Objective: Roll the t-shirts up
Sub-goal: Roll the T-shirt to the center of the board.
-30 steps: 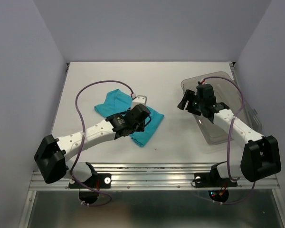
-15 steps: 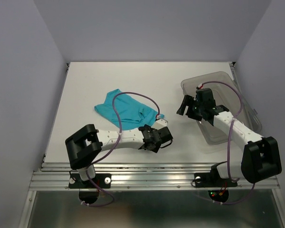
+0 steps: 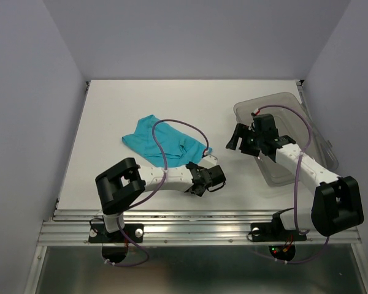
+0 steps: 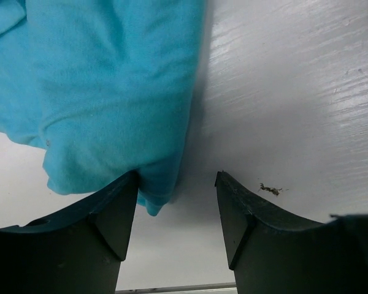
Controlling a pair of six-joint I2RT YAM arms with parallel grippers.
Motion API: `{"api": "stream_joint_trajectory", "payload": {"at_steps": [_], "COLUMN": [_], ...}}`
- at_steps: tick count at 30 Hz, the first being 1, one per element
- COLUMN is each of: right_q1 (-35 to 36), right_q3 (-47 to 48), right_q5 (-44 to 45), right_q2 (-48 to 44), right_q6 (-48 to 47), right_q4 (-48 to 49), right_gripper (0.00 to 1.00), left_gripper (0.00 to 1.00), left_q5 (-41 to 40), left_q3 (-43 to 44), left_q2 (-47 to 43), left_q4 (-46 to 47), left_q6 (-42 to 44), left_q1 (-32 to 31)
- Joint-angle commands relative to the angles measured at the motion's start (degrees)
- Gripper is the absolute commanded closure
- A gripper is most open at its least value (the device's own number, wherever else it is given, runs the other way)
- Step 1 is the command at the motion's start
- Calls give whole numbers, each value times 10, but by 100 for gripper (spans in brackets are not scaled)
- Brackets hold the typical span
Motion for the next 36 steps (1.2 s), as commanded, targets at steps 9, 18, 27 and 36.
{"api": "stream_joint_trajectory", "payload": {"at_steps": [9, 18, 27, 36], "right_q1": [-4, -4, 43, 109], "right_q3": [9, 11, 40, 20], "right_q5": [-41, -92, -84, -62], "right_q2": [-9, -1, 8, 53], "right_q6": [-21, -15, 8, 94], "right_q4": [-14, -18, -7, 87], "right_gripper": [19, 19, 16, 10], "left_gripper": [39, 100, 100, 100], "left_q5": [-48, 6, 112, 173], "left_q3": [5, -30, -95, -159], "left_q2": [17, -40, -181, -252], "left_q4": [14, 80, 161, 207], "left_q6": [0, 29, 48, 44], "left_q1": [3, 29, 64, 115]}}
